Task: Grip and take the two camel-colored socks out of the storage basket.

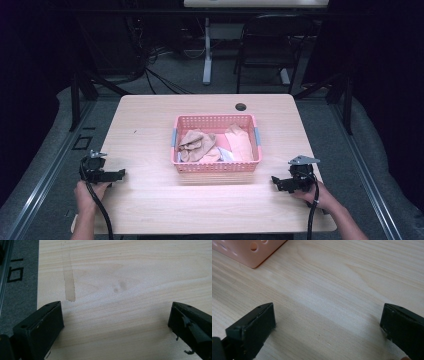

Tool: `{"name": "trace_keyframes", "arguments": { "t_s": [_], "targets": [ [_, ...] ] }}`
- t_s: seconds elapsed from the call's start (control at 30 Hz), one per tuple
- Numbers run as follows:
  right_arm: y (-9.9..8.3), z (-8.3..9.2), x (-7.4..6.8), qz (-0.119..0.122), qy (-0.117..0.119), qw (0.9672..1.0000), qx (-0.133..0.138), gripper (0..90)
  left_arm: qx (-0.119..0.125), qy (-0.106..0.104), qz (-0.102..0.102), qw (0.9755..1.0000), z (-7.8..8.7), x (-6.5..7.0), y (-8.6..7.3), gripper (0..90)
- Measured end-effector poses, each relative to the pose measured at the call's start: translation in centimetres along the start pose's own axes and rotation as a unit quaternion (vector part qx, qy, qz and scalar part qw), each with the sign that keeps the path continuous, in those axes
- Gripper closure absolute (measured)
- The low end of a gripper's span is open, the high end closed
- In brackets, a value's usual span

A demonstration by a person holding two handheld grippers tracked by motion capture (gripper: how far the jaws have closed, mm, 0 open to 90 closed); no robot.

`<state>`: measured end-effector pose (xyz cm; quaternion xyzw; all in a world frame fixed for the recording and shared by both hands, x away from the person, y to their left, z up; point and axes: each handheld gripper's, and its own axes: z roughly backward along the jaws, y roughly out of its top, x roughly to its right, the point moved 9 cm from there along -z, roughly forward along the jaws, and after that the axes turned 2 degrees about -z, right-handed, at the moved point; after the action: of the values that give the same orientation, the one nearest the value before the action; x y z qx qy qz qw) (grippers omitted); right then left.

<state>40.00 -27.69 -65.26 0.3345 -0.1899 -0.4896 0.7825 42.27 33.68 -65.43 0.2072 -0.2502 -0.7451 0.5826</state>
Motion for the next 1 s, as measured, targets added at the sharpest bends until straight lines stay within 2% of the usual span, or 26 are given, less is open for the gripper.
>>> {"name": "trace_keyframes", "arguments": {
  "t_s": [0.23, 0.33, 0.4, 0.63, 0.77, 1.0],
  "targets": [
    [0.0, 0.0, -0.1, 0.003, 0.004, 1.0, -0.001, 0.0, -0.009, 0.0, 0.002, 1.0, 0.0, 0.1, 0.0, 0.0],
    [0.0, 0.0, 0.0, 0.002, 0.001, 1.0, -0.001, 0.0, -0.036, -0.002, -0.001, 0.9994, 0.1, -0.1, 0.1, 0.0],
    [0.0, 0.0, 0.0, 0.002, 0.001, 1.0, -0.001, 0.0, -0.041, -0.003, 0.003, 0.9992, 0.1, -0.1, 0.0, 0.0],
    [0.0, 0.0, 0.0, 0.003, 0.003, 1.0, -0.002, 0.0, -0.04, -0.013, 0.013, 0.999, 0.5, -0.3, 0.3, 0.0],
    [0.0, 0.0, 0.0, 0.003, 0.003, 1.0, -0.001, 0.0, -0.036, -0.016, 0.009, 0.9992, 1.4, -0.2, 0.7, 0.0],
    [0.0, 0.0, 0.0, 0.003, 0.003, 1.0, -0.002, 0.0, -0.037, -0.029, 0.022, 0.9986, 2.7, -0.4, 1.5, 0.0]
  ]
}}
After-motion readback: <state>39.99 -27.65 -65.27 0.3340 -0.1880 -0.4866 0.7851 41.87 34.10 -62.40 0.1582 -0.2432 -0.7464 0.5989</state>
